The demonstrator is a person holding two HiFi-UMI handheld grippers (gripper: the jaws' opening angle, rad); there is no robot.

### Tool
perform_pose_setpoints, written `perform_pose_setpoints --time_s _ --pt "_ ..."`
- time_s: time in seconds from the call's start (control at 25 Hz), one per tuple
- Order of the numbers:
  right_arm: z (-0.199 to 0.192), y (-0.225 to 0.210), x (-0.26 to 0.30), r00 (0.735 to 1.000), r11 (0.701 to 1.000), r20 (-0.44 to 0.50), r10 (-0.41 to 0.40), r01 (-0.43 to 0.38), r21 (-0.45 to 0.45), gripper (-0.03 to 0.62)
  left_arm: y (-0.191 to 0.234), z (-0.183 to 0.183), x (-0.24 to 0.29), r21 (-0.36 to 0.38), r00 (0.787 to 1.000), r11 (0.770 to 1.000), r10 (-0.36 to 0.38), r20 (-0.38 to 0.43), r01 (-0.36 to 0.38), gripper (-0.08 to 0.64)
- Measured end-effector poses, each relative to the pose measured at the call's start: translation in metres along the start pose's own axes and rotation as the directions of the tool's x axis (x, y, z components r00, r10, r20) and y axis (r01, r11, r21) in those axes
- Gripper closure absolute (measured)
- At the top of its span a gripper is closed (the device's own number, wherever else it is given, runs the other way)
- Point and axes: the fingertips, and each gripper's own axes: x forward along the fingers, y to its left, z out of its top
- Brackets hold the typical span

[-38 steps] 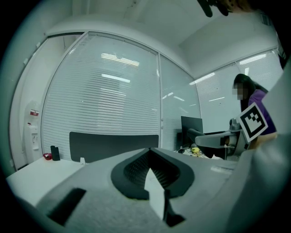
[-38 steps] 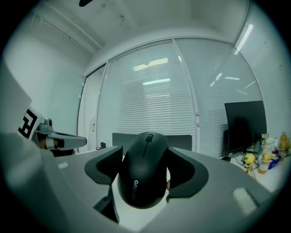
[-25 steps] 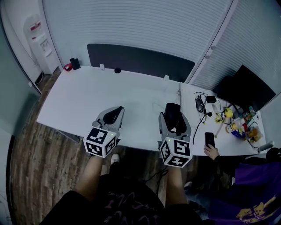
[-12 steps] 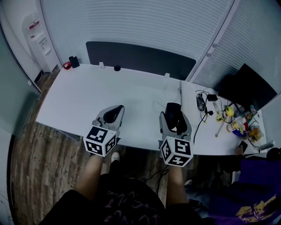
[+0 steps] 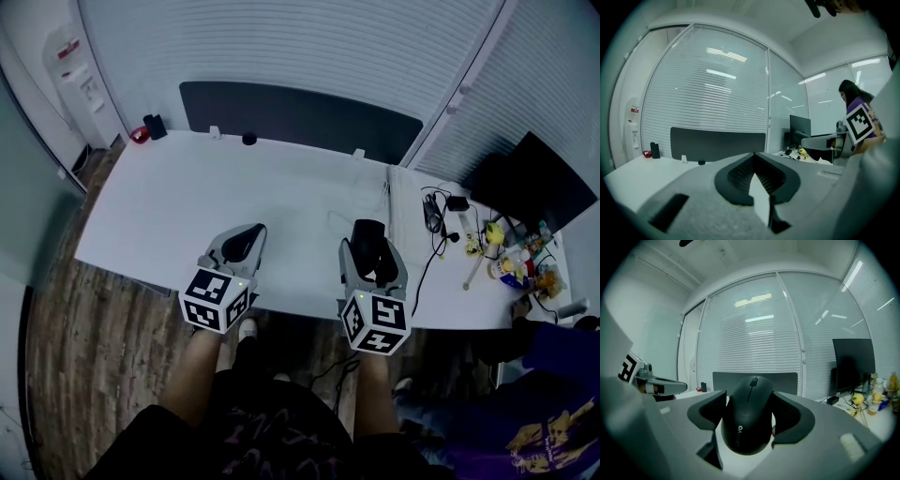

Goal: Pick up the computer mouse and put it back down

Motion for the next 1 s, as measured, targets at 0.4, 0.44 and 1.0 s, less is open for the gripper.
perform_pose_setpoints --time_s 0.4,0.44,1.0 --pt "-0.024 0.002 0.017 0.999 1.000 -0.050 0.008 -0.008 0.015 0.273 0.009 -0.018 0.012 -0.022 0.999 1.000 0.001 -0.036 -0.002 0.560" --pt "-0.025 0.002 0.018 0.999 1.000 -0.054 0.009 -0.008 0.015 0.273 0.011 -0.020 0.013 -0.024 0.999 1.000 0.001 -0.039 -0.002 0.560" --pt "-0.065 0.011 0.035 0.990 0.999 -0.136 0.025 -0.020 0.041 0.275 0.026 -0.047 0.025 -0.054 0.996 0.999 0.004 -0.089 -0.009 0.560"
